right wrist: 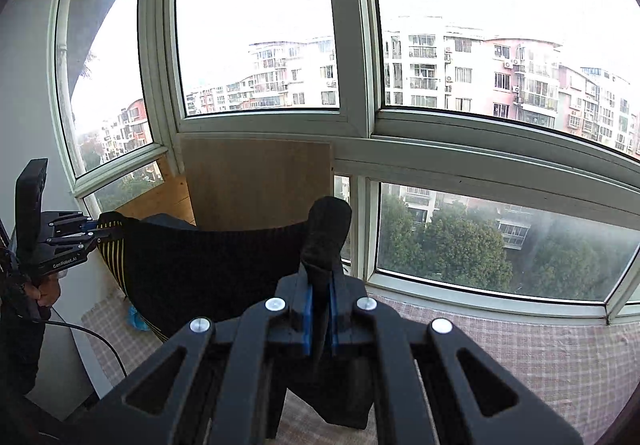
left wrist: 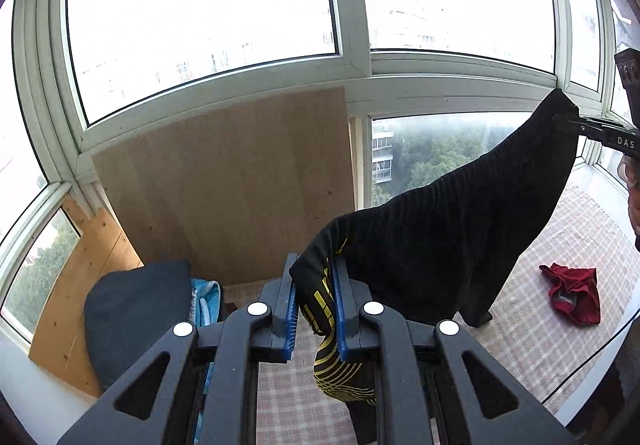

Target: Fold clothes

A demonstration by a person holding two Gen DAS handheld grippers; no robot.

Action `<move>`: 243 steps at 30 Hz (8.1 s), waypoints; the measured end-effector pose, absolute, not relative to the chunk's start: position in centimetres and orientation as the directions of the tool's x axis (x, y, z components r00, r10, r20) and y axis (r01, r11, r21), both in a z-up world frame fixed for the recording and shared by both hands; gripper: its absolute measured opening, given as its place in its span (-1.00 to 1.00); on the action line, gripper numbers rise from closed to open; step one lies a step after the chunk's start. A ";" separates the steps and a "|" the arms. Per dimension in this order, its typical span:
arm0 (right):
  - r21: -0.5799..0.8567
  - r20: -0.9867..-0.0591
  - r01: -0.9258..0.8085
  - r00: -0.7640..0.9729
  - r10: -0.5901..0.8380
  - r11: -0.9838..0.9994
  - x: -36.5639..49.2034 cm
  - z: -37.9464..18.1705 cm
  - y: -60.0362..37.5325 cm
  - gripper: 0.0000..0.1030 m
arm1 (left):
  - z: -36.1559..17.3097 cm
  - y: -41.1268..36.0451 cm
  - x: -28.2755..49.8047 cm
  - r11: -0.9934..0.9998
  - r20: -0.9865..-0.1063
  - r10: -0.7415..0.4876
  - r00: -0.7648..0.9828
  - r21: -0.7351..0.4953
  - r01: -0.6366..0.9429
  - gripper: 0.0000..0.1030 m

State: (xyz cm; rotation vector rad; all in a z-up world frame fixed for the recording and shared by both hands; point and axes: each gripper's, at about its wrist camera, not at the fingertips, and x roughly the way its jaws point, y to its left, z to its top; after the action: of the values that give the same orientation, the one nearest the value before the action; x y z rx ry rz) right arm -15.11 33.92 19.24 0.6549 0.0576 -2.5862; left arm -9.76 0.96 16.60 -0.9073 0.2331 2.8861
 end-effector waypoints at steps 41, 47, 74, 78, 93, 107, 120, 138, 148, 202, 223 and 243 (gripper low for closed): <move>0.220 -0.545 0.244 -0.772 -0.326 -0.945 -6.4 4.8 35.5 -0.89 | 4.2 4.5 -4.0 -0.938 -0.728 0.198 -0.656 0.055 -0.343 -0.80; 0.246 -0.524 0.237 -0.783 -0.335 -0.940 -3.7 5.6 35.6 -0.89 | 1.6 3.6 -3.7 -0.953 -0.782 0.205 -0.589 -0.022 -0.302 -0.82; 0.149 -0.649 0.175 -0.725 -0.230 -0.973 -19.7 4.5 34.1 -0.89 | 9.4 2.4 -17.3 -0.973 -0.718 0.113 -0.686 0.059 -0.222 -0.81; 0.116 -0.757 0.097 -0.636 -0.151 -0.989 -28.7 -5.3 35.5 -0.89 | -0.5 3.8 -26.8 -0.988 -0.799 0.059 -0.598 0.041 -0.151 -0.81; 0.268 -0.849 -0.039 -0.481 -0.217 -0.963 -37.4 -15.2 41.8 -0.49 | -16.4 4.3 -39.1 -0.991 -0.932 0.045 -0.360 0.004 -0.133 -0.48; 0.259 -0.875 0.129 -0.388 -0.289 -0.957 -14.1 -14.1 37.2 -0.49 | -15.3 -2.4 -16.1 -0.964 -0.950 0.095 -0.296 -0.014 -0.264 -0.21; 0.434 -0.877 0.195 -0.132 -0.462 -0.879 -6.8 -20.6 15.4 -0.49 | -23.9 -2.2 -3.2 -0.960 -0.967 0.214 -0.138 -0.182 -0.211 -0.21; 0.634 -0.759 0.042 -0.159 -0.631 -0.772 -6.2 -18.2 17.1 -0.90 | -21.8 -4.7 -4.8 -0.928 -0.931 0.340 -0.132 -0.309 -0.209 -0.95; 0.467 -0.882 -0.050 -0.101 -0.460 -0.883 -4.2 -20.5 23.3 -0.73 | -19.8 -9.1 -2.8 -0.969 -0.976 0.180 -0.118 -0.156 -0.193 -0.67; 0.481 -0.846 0.044 -0.240 -0.477 -0.876 -40.4 -22.4 43.3 -0.24 | -13.6 32.4 -2.7 -0.823 -0.824 0.539 -0.173 -0.472 -0.316 -0.99; 0.450 -0.765 0.196 -0.419 -0.489 -0.871 -38.4 -9.7 30.9 -0.93 | -10.6 17.4 -0.8 -0.835 -0.775 0.547 -0.317 -0.482 -0.263 -0.99; 0.195 -0.940 -0.219 -0.320 -0.119 -0.956 -31.4 -15.1 33.8 -0.37 | -15.3 5.4 0.0 -0.829 -0.795 0.550 -0.254 -0.483 -0.284 -0.99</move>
State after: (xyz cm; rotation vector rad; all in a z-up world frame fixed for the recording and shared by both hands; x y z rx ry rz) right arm -31.41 33.81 -15.15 1.8670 -0.4649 -2.5621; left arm -0.03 5.36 -15.31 -1.4832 -0.3273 2.1128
